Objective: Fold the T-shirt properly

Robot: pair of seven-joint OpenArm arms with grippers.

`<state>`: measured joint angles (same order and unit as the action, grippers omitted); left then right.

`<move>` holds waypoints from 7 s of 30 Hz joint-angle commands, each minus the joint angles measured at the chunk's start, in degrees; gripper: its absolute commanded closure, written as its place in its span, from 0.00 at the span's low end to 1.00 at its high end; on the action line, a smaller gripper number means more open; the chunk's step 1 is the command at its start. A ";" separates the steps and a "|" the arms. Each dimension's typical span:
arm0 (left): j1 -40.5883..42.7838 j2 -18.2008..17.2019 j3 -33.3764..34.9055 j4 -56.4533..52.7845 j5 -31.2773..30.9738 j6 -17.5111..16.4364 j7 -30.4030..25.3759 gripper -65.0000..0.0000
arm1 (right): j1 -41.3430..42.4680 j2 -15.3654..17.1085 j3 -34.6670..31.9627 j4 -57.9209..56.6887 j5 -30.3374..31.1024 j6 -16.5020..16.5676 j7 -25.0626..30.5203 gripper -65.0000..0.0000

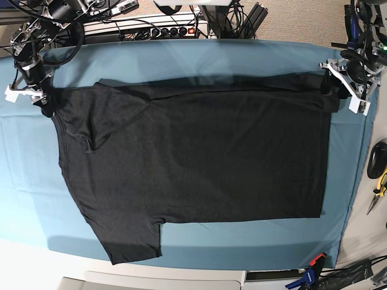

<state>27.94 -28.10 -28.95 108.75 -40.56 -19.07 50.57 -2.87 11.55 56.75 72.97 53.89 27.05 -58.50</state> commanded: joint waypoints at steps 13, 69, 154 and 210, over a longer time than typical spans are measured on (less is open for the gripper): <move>-3.69 -0.48 -1.62 -14.58 -6.01 2.51 0.46 0.50 | -0.02 0.81 -0.17 0.52 -0.81 4.68 -1.95 1.00; 8.50 -3.34 -9.60 -18.84 -30.25 -9.51 10.27 1.00 | -20.48 13.25 -0.17 1.29 10.16 10.29 -7.58 1.00; -42.40 -14.95 19.61 -30.38 -1.18 -0.46 -4.87 0.57 | 36.54 3.37 -26.23 -17.09 -32.57 5.27 13.57 0.62; -74.14 -0.94 23.67 -88.96 -4.66 -6.97 -9.07 1.00 | 48.98 12.04 -26.32 -47.39 -56.22 -11.67 32.30 0.49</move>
<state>-44.18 -28.10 -5.04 19.05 -44.23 -25.54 42.15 44.40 23.27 30.41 24.88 -2.92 14.92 -27.11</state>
